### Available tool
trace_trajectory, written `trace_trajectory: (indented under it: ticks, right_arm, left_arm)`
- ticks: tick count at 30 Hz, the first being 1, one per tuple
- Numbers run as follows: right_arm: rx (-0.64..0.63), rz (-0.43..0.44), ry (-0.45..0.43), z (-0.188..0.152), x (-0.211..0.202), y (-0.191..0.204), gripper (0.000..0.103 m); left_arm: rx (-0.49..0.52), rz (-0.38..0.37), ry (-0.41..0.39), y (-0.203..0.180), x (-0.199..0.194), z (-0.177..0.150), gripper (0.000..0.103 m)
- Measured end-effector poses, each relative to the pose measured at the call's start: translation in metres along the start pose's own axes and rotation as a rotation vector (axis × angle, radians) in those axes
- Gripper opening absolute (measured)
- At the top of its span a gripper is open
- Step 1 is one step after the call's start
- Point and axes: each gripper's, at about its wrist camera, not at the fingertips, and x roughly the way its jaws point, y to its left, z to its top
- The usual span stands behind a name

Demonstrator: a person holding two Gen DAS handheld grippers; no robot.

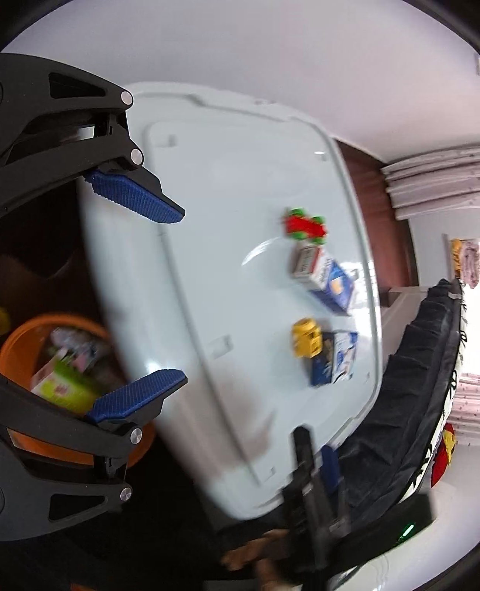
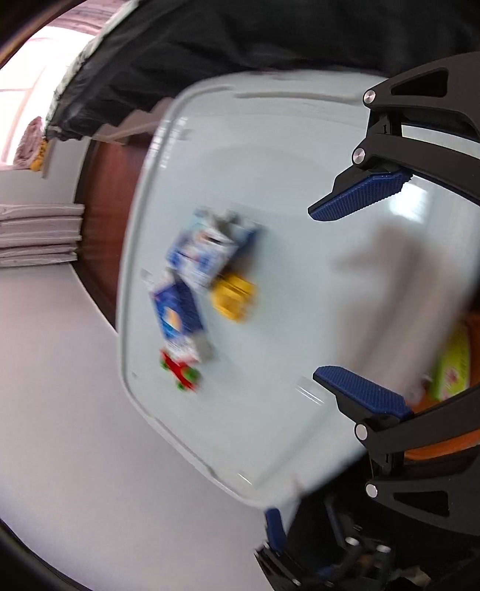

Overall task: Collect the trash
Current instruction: 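Return to the lid and grasp the white cupcake-print box with right tool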

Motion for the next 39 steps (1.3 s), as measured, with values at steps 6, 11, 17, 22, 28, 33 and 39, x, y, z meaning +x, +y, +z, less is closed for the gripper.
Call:
trace_trajectory:
  ticks: [6,11,17,22,28,33,39]
  right_arm:
    - [-0.162,-0.075,0.027,0.037,0.032,-0.013,0.079]
    - [-0.318,-0.128,0.094,0.043,0.06,-0.016,0.079]
    - [-0.339,-0.125,0.104,0.044,0.078,-0.025,0.079]
    - [-0.337,-0.114,0.091,0.055,0.094,-0.029,0.079]
    - [-0.349,-0.091,0.092,0.073,0.121,-0.022,0.062]
    - [-0.321,-0.1,0.081,0.072,0.128,-0.02,0.059]
    - [-0.228,-0.116,0.07,0.067,0.123,-0.027,0.058]
  left_arm:
    - [-0.017,-0.016,0.043,0.004,0.026,0.001,0.079]
    - [-0.001,-0.026,0.062,0.002,0.037,0.002,0.08]
    - [-0.018,-0.041,0.08,0.002,0.046,0.004,0.08]
    - [-0.025,-0.024,0.104,0.001,0.054,0.006,0.08]
    - [-0.039,-0.009,0.144,0.002,0.065,0.006,0.08]
    - [-0.045,0.005,0.159,0.004,0.069,0.005,0.08]
    - [-0.036,0.023,0.16,0.002,0.068,0.003,0.08]
